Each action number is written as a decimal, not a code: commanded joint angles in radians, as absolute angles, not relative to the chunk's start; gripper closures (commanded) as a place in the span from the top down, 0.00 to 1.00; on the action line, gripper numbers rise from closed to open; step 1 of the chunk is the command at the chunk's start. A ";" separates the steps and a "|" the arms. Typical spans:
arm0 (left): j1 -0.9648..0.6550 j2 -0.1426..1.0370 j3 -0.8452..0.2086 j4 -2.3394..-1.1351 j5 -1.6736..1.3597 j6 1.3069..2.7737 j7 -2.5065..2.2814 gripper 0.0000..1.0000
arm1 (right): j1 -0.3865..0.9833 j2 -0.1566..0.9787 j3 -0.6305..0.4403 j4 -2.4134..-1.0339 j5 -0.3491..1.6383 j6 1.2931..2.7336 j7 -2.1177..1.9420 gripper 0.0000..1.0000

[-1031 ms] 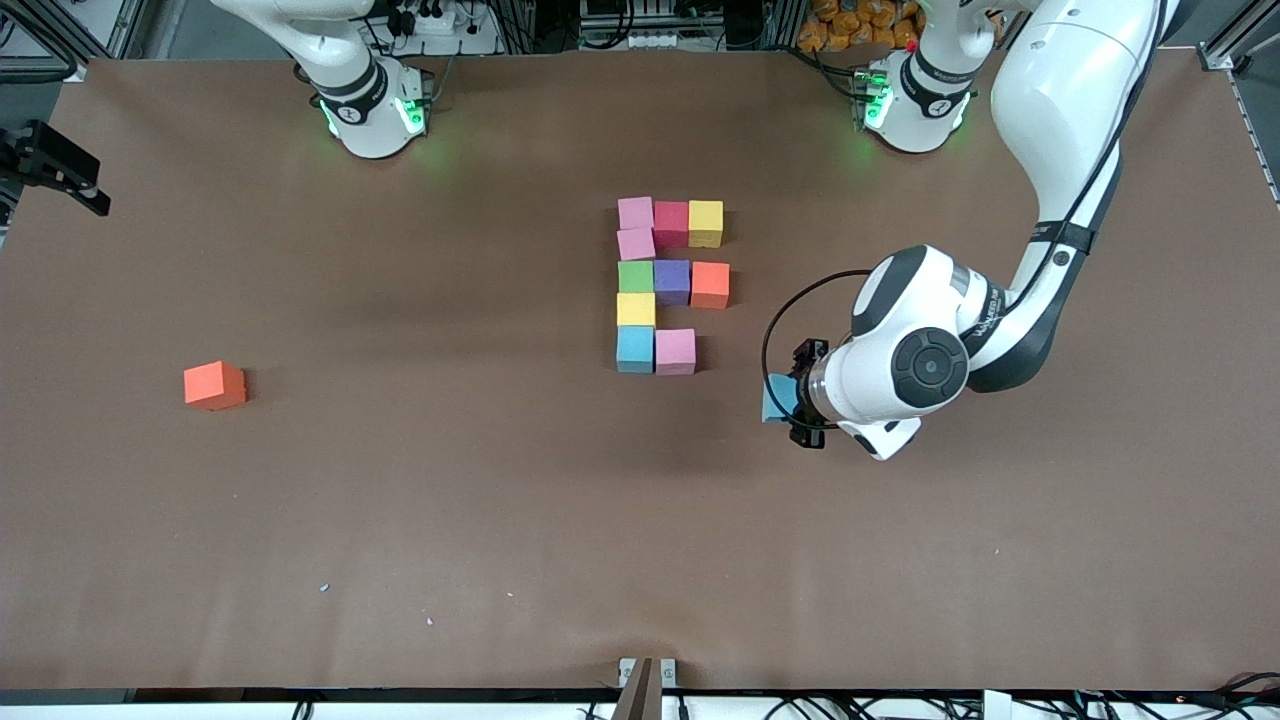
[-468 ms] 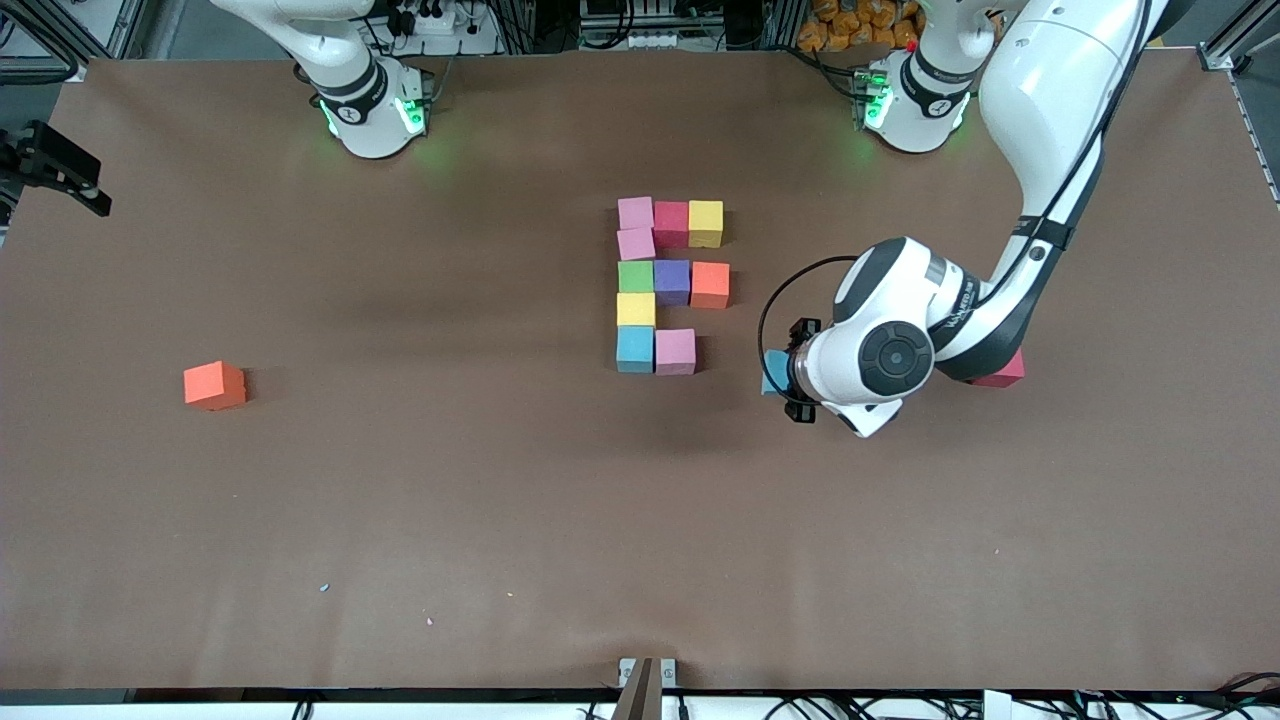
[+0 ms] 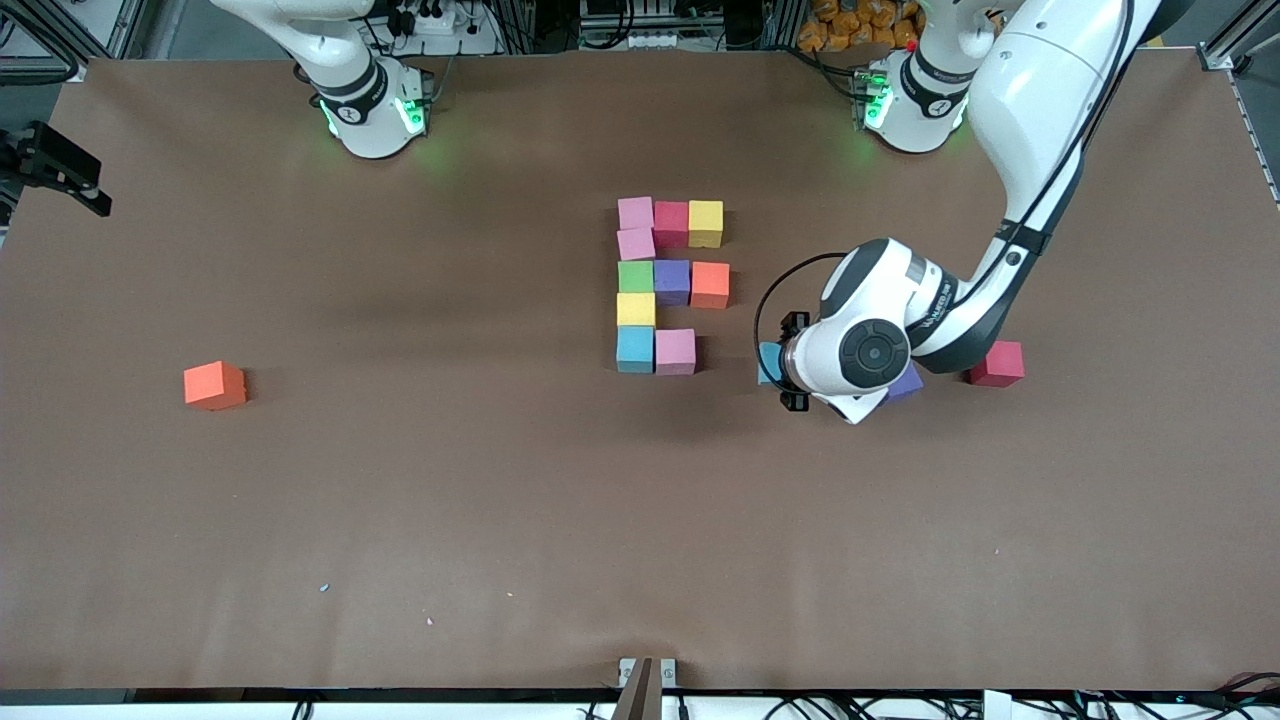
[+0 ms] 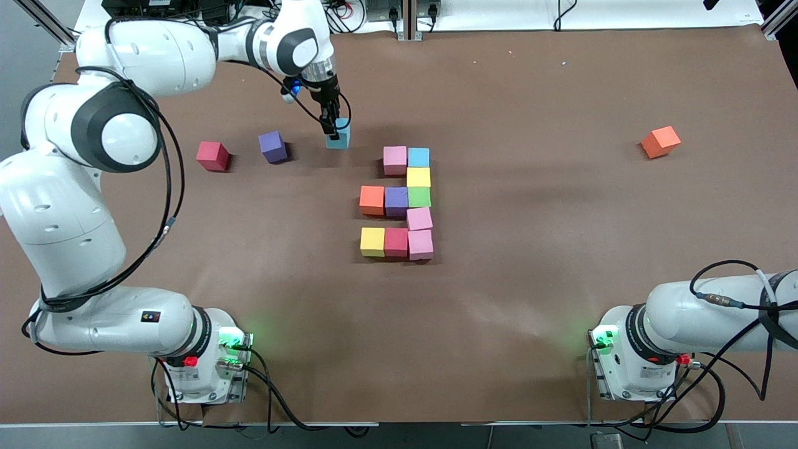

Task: Arrange 11 blocks into digit 3
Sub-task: 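Carry the cyan cube with the left gripper to the pink cube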

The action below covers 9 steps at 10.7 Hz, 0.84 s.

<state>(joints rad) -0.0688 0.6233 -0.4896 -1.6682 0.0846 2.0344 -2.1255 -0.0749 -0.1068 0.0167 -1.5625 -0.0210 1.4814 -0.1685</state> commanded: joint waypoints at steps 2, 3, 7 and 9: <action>-0.098 0.525 -0.486 -1.827 0.133 2.190 -2.219 0.00 | -0.081 -0.114 0.021 -1.569 -0.031 1.479 -0.167 1.00; -0.113 0.516 -0.486 -1.862 0.159 2.233 -2.247 0.00 | -0.081 -0.115 0.021 -1.569 -0.031 1.479 -0.167 1.00; -0.147 0.531 -0.486 -1.945 0.261 2.397 -2.360 0.00 | -0.081 -0.114 0.021 -1.569 -0.029 1.479 -0.167 1.00; -0.173 0.546 -0.486 -1.944 0.275 2.427 -2.397 0.00 | -0.081 -0.114 0.021 -1.569 -0.029 1.479 -0.167 1.00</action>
